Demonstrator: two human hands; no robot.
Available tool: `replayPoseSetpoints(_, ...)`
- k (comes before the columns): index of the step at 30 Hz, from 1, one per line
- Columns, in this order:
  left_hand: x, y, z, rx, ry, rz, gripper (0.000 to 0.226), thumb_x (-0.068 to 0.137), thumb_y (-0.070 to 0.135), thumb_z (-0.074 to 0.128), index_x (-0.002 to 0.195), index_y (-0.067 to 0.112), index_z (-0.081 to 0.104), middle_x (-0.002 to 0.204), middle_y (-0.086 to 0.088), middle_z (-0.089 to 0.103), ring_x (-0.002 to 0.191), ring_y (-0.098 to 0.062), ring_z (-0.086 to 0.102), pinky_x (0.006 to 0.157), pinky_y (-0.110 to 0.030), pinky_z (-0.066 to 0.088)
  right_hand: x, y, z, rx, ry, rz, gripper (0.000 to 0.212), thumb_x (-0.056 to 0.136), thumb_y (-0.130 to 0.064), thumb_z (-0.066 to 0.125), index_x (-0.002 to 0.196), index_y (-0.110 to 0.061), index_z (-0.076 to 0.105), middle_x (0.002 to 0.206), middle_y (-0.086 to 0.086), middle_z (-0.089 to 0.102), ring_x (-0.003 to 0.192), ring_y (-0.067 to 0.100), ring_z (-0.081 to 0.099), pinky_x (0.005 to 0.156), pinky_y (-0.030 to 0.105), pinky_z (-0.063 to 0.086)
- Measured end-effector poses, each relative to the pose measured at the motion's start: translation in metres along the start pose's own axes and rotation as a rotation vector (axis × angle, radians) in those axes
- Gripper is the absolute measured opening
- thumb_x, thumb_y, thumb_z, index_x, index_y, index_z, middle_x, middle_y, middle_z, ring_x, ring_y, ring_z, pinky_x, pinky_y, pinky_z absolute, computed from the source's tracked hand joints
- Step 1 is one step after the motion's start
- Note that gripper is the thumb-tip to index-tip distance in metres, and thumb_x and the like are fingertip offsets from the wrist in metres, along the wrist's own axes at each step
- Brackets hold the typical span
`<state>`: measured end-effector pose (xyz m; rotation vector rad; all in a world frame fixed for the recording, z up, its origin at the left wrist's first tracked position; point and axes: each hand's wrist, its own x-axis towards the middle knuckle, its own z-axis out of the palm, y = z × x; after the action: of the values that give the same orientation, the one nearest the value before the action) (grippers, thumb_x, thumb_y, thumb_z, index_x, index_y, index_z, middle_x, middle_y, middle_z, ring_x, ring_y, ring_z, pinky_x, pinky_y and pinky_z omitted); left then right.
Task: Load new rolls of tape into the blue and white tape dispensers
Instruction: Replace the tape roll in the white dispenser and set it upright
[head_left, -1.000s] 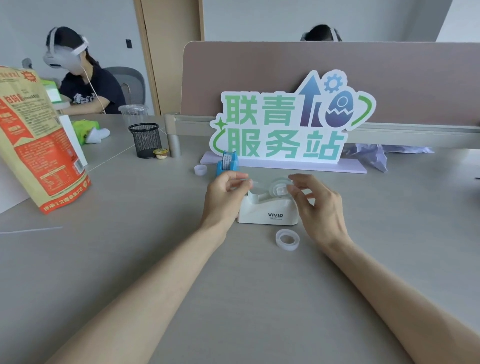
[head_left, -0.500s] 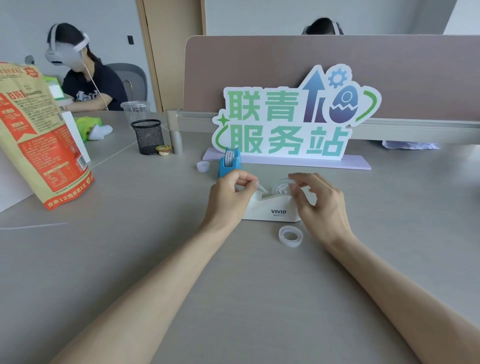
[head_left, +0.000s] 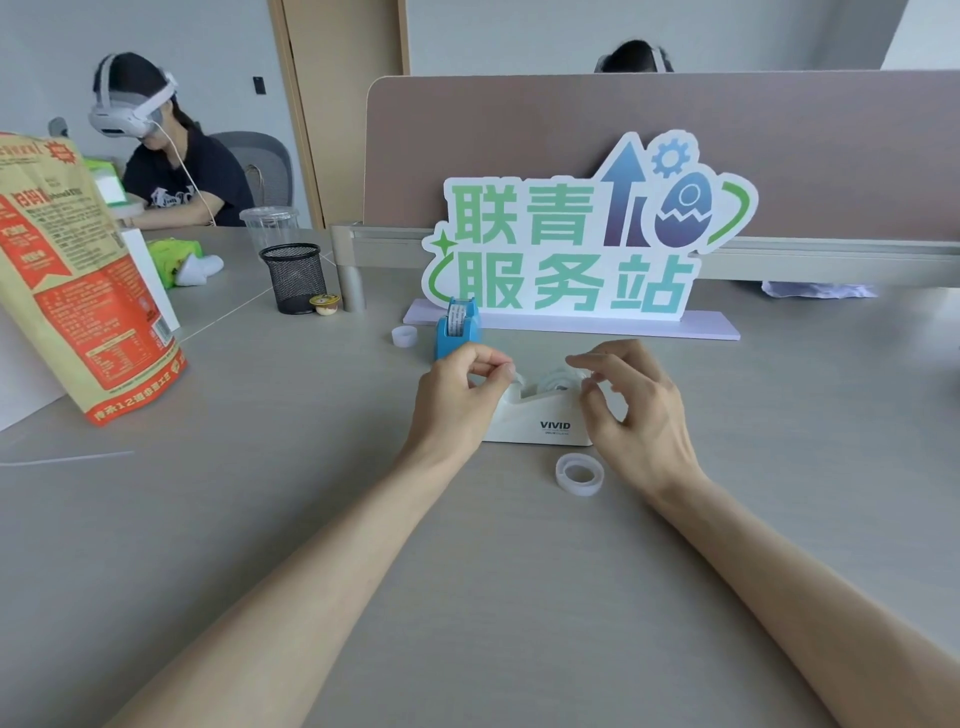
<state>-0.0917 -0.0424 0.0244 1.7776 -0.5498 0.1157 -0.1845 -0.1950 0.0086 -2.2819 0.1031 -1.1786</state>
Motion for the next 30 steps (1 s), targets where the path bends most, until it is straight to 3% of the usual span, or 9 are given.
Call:
replayPoseSetpoints(4, -0.0002, 0.0008, -0.0003, -0.003, 0.003, -0.005, 0.004, 0.086, 0.024, 0.066, 0.087, 0.022, 0.069, 0.091, 0.007, 0.071, 0.087, -0.013, 0.064, 0.073, -0.02, 0.045, -0.0006, -0.001, 0.001, -0.039, -0.039, -0.019, 0.022, 0.084, -0.025, 0.062, 0.102, -0.019, 0.073, 0.106, -0.004, 0.059, 0.082, 0.012, 0.06, 0.068, 0.036, 0.053)
replayPoseSetpoints(8, -0.0005, 0.0004, -0.0008, -0.007, 0.006, -0.006, 0.004, 0.086, 0.024, 0.066, 0.087, 0.023, 0.069, 0.091, 0.008, 0.071, 0.087, -0.01, 0.064, 0.072, -0.019, 0.045, 0.0004, -0.0006, 0.0008, -0.072, -0.079, -0.018, 0.034, 0.074, -0.033, 0.081, 0.104, -0.021, 0.071, 0.105, -0.005, 0.059, 0.08, 0.002, 0.054, 0.071, 0.023, 0.046)
replayPoseSetpoints(14, 0.0003, -0.001, -0.0008, 0.0, 0.007, -0.01, 0.004, 0.086, 0.022, 0.066, 0.087, 0.024, 0.069, 0.093, 0.007, 0.071, 0.088, -0.014, 0.064, 0.074, -0.023, 0.047, 0.0005, 0.0017, 0.0022, -0.008, -0.082, 0.015, 0.036, 0.074, -0.025, 0.083, 0.108, -0.016, 0.073, 0.093, 0.0, 0.059, 0.08, -0.001, 0.051, 0.073, 0.012, 0.042)
replayPoseSetpoints(17, 0.0009, -0.0008, -0.001, -0.011, 0.013, -0.017, 0.004, 0.085, 0.022, 0.066, 0.084, 0.025, 0.068, 0.094, 0.007, 0.071, 0.089, -0.016, 0.064, 0.078, -0.028, 0.049, 0.001, 0.0039, 0.0028, -0.001, -0.091, 0.02, 0.035, 0.074, -0.025, 0.082, 0.107, -0.017, 0.073, 0.092, -0.001, 0.059, 0.082, -0.012, 0.054, 0.073, 0.004, 0.04)
replayPoseSetpoints(20, 0.0009, 0.001, -0.002, -0.059, 0.02, -0.048, 0.002, 0.085, 0.024, 0.067, 0.086, 0.023, 0.069, 0.093, 0.006, 0.071, 0.084, -0.011, 0.063, 0.073, -0.022, 0.047, 0.0019, 0.0059, 0.0024, -0.004, -0.095, 0.032, 0.033, 0.074, -0.027, 0.082, 0.104, -0.018, 0.072, 0.096, -0.003, 0.06, 0.083, -0.015, 0.053, 0.072, 0.001, 0.039)
replayPoseSetpoints(23, 0.0026, 0.0017, -0.0017, -0.15, 0.042, -0.095, 0.003, 0.084, 0.022, 0.069, 0.086, 0.021, 0.069, 0.09, 0.003, 0.071, 0.082, -0.01, 0.064, 0.07, -0.02, 0.045, 0.001, 0.0043, 0.0023, -0.012, -0.109, 0.008, 0.033, 0.075, -0.028, 0.081, 0.106, -0.02, 0.069, 0.102, -0.006, 0.059, 0.081, -0.008, 0.053, 0.072, 0.005, 0.041)
replayPoseSetpoints(26, 0.0028, 0.004, -0.0024, -0.212, 0.051, -0.154, 0.004, 0.085, 0.019, 0.067, 0.088, 0.019, 0.069, 0.089, 0.0, 0.072, 0.062, 0.006, 0.06, 0.059, -0.022, 0.04, 0.0008, 0.0024, 0.0022, -0.041, -0.12, -0.036, 0.041, 0.077, -0.028, 0.08, 0.115, -0.023, 0.066, 0.109, -0.006, 0.058, 0.083, -0.001, 0.051, 0.072, 0.013, 0.043)
replayPoseSetpoints(30, 0.0022, 0.0047, -0.0048, -0.262, 0.068, -0.238, 0.01, 0.087, 0.015, 0.065, 0.096, 0.017, 0.068, 0.089, 0.003, 0.071, 0.054, 0.017, 0.054, 0.058, -0.024, 0.038, 0.0037, 0.0056, 0.0009, 0.0, -0.135, 0.035, 0.054, 0.076, -0.032, 0.079, 0.125, -0.029, 0.058, 0.114, -0.011, 0.053, 0.089, -0.006, 0.05, 0.074, 0.0, 0.037)
